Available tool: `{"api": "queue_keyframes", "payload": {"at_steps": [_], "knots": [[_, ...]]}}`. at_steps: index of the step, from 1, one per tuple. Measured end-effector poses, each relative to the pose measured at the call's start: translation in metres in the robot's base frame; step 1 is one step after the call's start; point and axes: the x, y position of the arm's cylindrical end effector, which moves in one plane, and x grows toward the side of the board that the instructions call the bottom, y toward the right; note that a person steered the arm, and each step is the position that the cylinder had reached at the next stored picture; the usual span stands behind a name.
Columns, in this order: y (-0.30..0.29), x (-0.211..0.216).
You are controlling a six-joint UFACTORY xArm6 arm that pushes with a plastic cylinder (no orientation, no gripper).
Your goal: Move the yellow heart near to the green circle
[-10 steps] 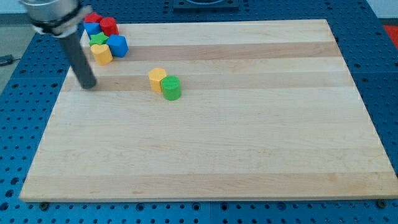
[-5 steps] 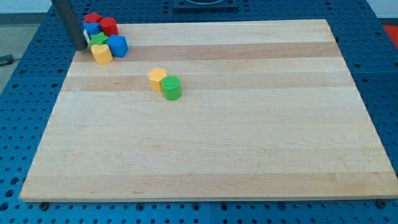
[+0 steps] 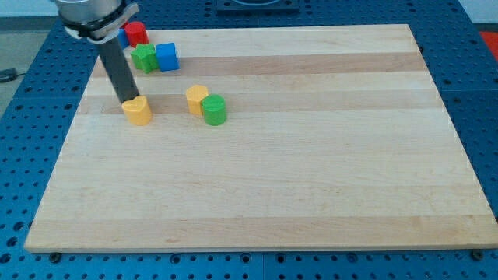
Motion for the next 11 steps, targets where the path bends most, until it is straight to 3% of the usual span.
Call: {"api": "queue_keyframes", "payload": {"at_steps": [1,2,5,8,11], "knots": [[-0.051,0.011],[-0.059,0.027],[0.047,0.022],[0.028,-0.012],[0.089,0.065]]}}
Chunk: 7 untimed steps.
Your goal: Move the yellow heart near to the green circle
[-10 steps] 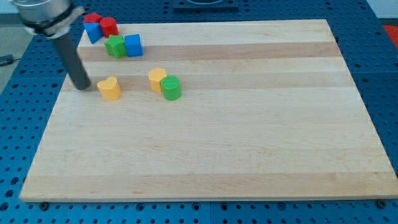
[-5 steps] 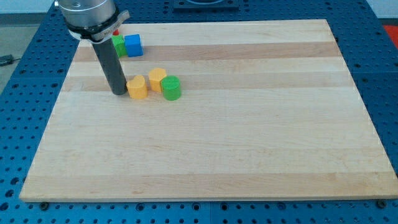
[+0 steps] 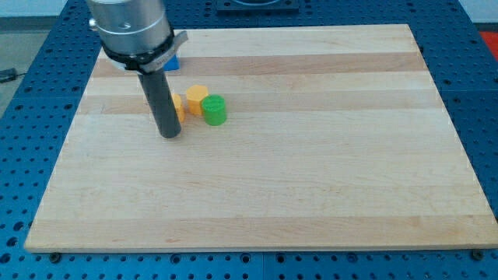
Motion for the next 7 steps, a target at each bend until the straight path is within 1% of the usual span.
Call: {"api": "queue_keyframes", "payload": {"at_steps": [1,2,3,4,5,6,7], "knots": [[-0.042,0.01],[-0.065,-0.022],[-0.061,-0.063],[-0.046,-0.06],[-0.005,-0.046],[0.012,-0.022],[0.009,-0.014]]}}
